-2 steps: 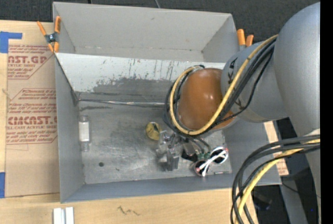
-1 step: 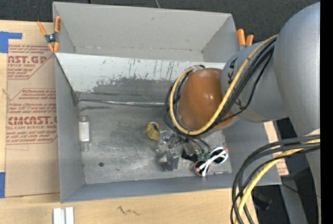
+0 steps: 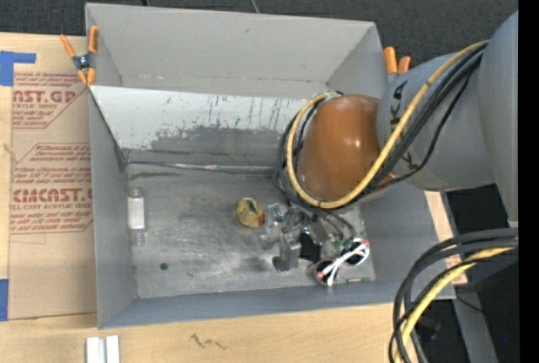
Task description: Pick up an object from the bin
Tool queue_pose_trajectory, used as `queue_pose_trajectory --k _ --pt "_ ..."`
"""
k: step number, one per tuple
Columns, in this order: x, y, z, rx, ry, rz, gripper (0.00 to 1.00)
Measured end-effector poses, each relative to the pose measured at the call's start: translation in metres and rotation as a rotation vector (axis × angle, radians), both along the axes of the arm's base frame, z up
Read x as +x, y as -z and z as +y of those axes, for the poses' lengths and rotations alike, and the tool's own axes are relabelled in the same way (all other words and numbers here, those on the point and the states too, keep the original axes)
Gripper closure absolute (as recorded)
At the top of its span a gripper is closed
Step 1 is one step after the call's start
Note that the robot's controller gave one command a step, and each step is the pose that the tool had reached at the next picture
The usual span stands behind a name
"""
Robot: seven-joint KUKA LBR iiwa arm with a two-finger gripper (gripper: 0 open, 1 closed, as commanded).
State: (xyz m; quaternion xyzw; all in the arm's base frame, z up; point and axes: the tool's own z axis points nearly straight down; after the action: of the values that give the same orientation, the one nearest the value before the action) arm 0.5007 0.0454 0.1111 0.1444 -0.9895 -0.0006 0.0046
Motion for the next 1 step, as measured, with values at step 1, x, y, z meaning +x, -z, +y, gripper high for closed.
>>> queue_pose_trajectory --k 1 --pt "0.0007 -0.0607 0.0088 0.000 -0.059 -0.005 1.00"
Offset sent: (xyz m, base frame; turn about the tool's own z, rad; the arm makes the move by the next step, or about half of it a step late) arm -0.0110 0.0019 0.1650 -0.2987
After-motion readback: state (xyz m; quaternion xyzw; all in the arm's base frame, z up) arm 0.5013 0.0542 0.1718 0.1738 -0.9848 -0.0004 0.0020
